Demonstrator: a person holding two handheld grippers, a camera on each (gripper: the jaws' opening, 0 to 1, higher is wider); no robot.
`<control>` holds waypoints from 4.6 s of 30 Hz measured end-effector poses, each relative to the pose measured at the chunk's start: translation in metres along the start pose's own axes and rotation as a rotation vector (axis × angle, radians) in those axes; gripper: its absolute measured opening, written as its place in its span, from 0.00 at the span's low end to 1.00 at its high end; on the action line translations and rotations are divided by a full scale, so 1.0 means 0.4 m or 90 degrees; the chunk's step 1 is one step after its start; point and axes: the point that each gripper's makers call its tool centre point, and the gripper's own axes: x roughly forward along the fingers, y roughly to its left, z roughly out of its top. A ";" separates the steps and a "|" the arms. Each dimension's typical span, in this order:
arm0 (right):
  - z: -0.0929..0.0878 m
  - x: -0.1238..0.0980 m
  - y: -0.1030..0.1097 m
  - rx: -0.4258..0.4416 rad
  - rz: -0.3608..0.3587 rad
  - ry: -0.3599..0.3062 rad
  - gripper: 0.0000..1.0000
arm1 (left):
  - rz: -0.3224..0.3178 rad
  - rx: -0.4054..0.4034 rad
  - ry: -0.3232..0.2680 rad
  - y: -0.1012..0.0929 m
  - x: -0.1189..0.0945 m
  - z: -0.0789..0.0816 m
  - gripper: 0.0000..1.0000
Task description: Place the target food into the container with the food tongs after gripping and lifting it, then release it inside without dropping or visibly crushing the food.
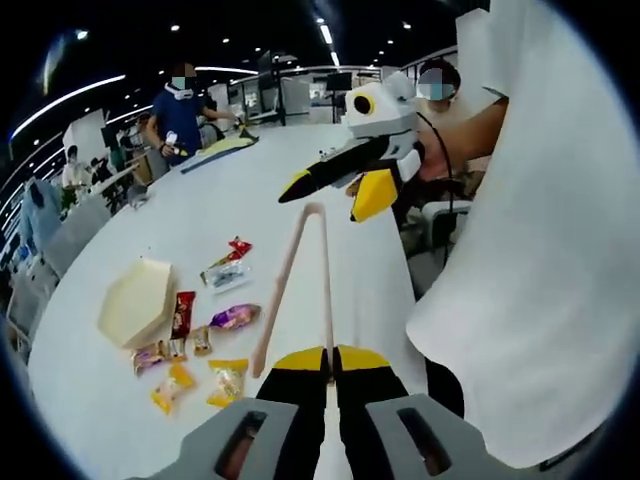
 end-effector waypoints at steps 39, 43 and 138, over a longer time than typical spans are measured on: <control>0.083 0.086 0.137 0.027 0.134 -0.059 0.78 | -0.028 0.012 -0.130 0.008 -0.078 0.046 0.00; 0.089 0.090 0.173 0.031 0.151 -0.079 0.74 | -0.049 0.015 -0.139 -0.010 -0.091 0.045 0.00; 0.252 0.150 0.188 0.071 0.232 -0.167 0.23 | -0.160 -0.300 -0.424 0.072 -0.177 0.149 0.05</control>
